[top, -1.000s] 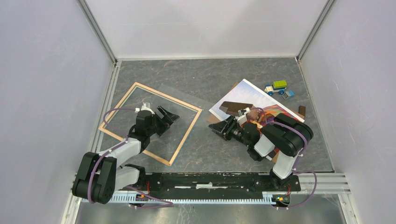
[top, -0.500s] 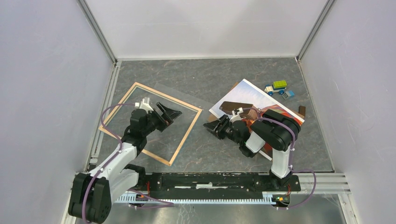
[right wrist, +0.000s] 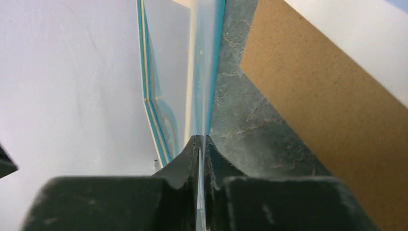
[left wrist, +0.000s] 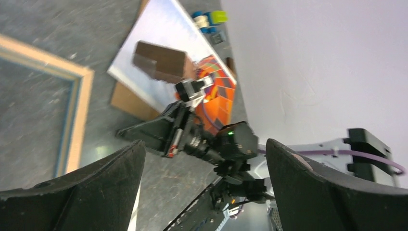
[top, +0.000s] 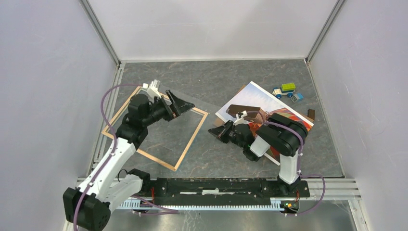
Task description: Put the photo into the frame
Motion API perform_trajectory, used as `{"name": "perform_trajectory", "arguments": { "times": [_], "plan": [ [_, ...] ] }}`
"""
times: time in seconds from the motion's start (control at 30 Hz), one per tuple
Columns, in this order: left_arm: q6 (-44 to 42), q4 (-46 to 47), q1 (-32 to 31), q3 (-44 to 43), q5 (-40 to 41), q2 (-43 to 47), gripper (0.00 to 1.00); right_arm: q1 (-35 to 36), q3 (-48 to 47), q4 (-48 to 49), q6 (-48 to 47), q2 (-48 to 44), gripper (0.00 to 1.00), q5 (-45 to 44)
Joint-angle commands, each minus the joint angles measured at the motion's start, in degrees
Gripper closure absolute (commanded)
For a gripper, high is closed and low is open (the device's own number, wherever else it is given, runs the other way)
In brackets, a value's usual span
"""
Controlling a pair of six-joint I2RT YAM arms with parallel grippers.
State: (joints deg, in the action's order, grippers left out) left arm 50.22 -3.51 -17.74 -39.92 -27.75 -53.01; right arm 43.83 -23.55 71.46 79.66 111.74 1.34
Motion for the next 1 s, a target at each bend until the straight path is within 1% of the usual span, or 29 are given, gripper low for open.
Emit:
{"name": "perform_trajectory", "arguments": {
  "times": [0.0,0.13,0.23,0.33,0.4,0.5,0.6,0.77,0.87,0.97],
  "plan": [
    [-8.0,-8.1,-3.5,-11.9,-2.3,1.1,0.0,0.3,0.8,-7.4,-0.6,-9.0,1.0,-3.2],
    [-8.7,-10.1,-6.6,-19.1,-1.9,0.6,0.0,0.4,-2.6,-19.3,-0.3,-16.7,1.0,-4.0],
    [-8.4,-11.0,-8.4,-23.3,-2.5,-0.2,0.0,1.0,-6.9,-23.4,0.1,-20.0,1.0,-4.0],
    [-8.7,-13.7,-9.0,-28.3,-3.3,-0.4,0.0,2.4,-13.6,-27.8,0.5,-20.9,1.0,-5.1],
    [-10.7,-16.6,-9.1,-32.6,-3.2,-0.1,0.0,3.5,-20.0,-29.9,0.4,-19.7,1.0,-5.5],
    [-16.9,-25.9,-9.1,-42.6,1.3,-0.2,0.0,4.9,-29.1,-32.4,0.7,-16.0,1.0,-5.5],
    [-20.3,-30.3,-9.0,-48.9,4.6,0.5,0.0,6.8,-38.8,-34.5,1.2,-11.6,1.0,-6.3],
    [-20.5,-30.6,-9.0,-50.9,2.9,1.2,0.0,9.4,-53.0,-37.1,1.4,-4.0,1.0,-7.5],
    [-21.3,-32.6,-9.0,-52.4,2.1,0.9,0.0,10.3,-60.8,-37.7,1.9,0.4,1.0,-7.1],
    [-21.4,-33.1,-9.0,-54.1,1.2,1.1,0.0,11.0,-67.1,-39.2,1.8,3.6,1.0,-7.2]
  ]
}}
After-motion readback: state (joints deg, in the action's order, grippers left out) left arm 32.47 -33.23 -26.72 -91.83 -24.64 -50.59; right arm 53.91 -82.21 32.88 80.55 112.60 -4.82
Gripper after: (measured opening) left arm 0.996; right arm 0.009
